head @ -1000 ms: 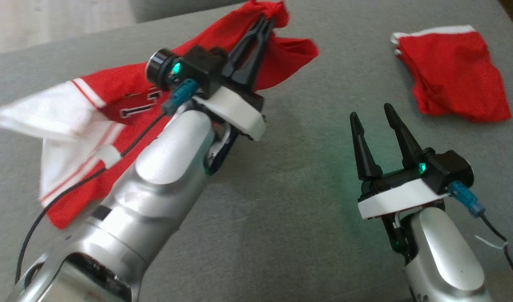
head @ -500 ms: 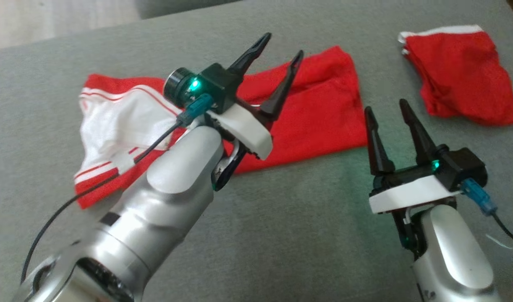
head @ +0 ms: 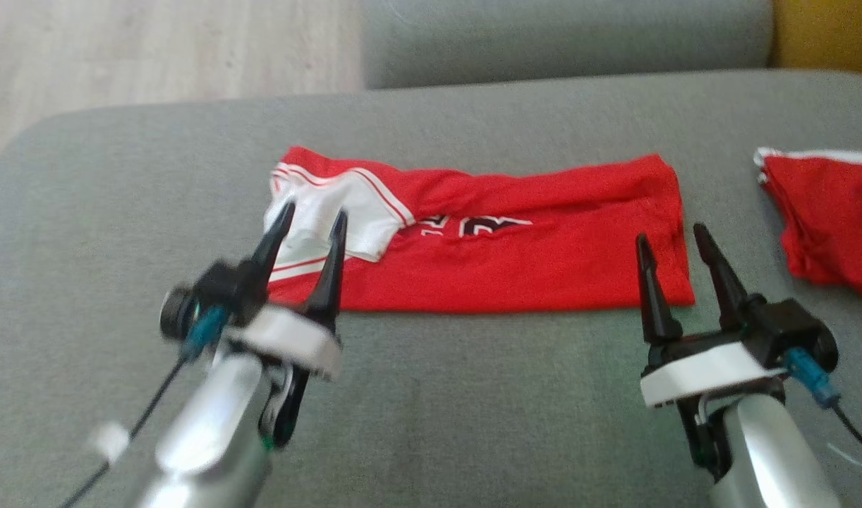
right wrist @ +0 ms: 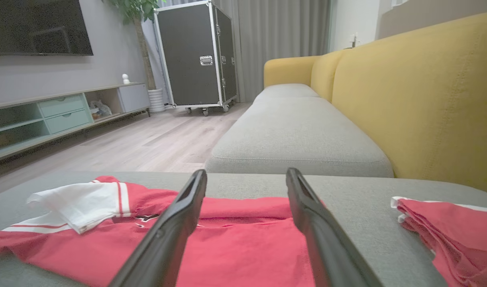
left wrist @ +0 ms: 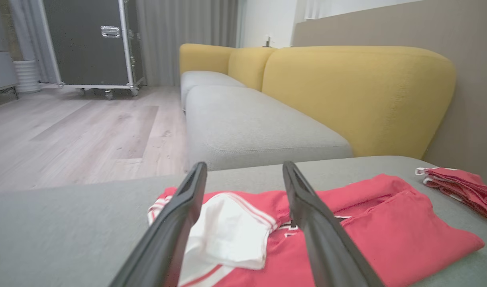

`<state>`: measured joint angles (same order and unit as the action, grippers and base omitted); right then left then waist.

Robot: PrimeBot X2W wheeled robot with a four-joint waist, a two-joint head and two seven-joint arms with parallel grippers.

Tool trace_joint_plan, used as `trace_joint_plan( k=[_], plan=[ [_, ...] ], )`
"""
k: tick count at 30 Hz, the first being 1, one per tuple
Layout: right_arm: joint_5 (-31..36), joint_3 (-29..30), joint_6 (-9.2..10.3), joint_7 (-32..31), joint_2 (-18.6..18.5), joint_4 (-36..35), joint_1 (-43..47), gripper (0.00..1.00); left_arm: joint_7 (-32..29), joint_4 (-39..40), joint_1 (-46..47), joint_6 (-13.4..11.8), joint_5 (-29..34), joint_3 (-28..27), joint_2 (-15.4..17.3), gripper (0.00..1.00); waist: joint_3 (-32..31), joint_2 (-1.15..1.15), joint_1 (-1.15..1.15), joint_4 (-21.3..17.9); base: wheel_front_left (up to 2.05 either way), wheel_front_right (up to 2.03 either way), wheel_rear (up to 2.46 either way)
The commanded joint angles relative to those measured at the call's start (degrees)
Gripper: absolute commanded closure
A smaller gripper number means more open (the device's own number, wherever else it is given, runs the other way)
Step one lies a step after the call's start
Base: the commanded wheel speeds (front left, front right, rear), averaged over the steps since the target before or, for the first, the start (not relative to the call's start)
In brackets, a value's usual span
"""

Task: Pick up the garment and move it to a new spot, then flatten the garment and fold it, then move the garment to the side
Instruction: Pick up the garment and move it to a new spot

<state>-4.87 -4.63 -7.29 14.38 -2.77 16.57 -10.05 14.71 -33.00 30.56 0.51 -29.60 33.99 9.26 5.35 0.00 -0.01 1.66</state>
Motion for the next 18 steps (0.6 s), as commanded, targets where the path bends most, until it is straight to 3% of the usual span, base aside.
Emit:
trace_joint_plan(
  k=[1,10,18],
  plan=[
    [0.2,-1.3,-0.20,0.6,-0.1,-1.5,-0.2,0.00,0.3,3.3,-1.2,-0.2,1.0,-3.9,1.4,0.00,-3.1,0.00,0.01,2.7,0.00,0.00,0.00],
    [-0.5,-3.4,-0.20,0.6,-0.1,-1.2,2.9,0.00,0.3,12.6,-16.3,-1.3,5.5,-14.6,-0.1,0.00,-4.8,0.00,0.01,3.5,0.00,0.00,0.00],
    [-0.5,-3.8,-0.20,0.6,-0.1,-1.5,2.7,0.00,0.3,14.0,-18.7,0.7,10.0,-19.0,-2.6,0.00,-4.6,0.00,0.01,3.0,0.00,0.00,0.00]
  ],
)
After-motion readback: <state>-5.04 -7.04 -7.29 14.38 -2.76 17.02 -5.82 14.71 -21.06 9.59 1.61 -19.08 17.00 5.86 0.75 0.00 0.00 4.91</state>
